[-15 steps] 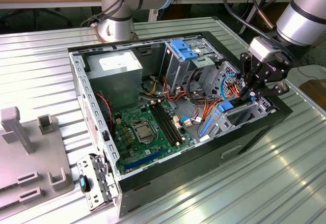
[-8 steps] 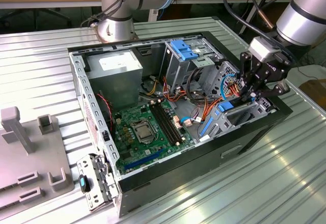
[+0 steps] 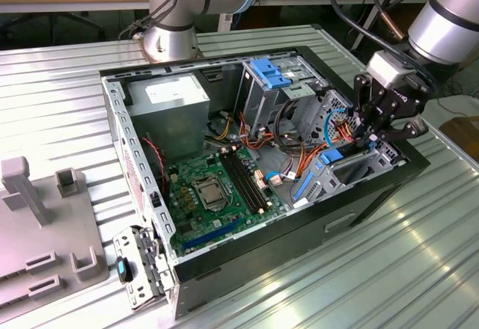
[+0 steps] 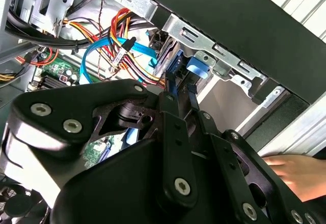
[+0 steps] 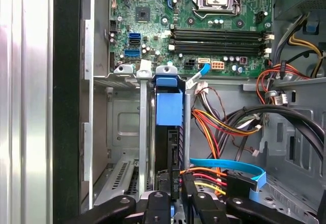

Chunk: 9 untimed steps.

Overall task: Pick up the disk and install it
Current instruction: 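Insert the first disk wire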

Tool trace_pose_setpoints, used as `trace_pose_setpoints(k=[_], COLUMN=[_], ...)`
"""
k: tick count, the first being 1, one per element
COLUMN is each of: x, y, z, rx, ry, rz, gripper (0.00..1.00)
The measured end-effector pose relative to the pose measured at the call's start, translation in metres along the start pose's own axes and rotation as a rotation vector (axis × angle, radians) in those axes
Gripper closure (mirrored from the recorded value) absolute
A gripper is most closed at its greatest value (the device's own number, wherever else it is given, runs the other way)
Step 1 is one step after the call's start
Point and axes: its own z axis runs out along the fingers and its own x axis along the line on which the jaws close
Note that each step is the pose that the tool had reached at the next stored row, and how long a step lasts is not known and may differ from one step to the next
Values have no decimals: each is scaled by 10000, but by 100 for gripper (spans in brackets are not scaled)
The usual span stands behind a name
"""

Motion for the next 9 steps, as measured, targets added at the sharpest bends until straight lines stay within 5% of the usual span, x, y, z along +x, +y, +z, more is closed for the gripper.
trace_pose_setpoints(k=[7,8,9], x=[-2,-2,-2], y=[-2,-2,-2], z=[-46,-48,-48], rx=[0,0,0], ry=[-3,-1,-1], rz=[0,0,0], gripper=[76,78,89])
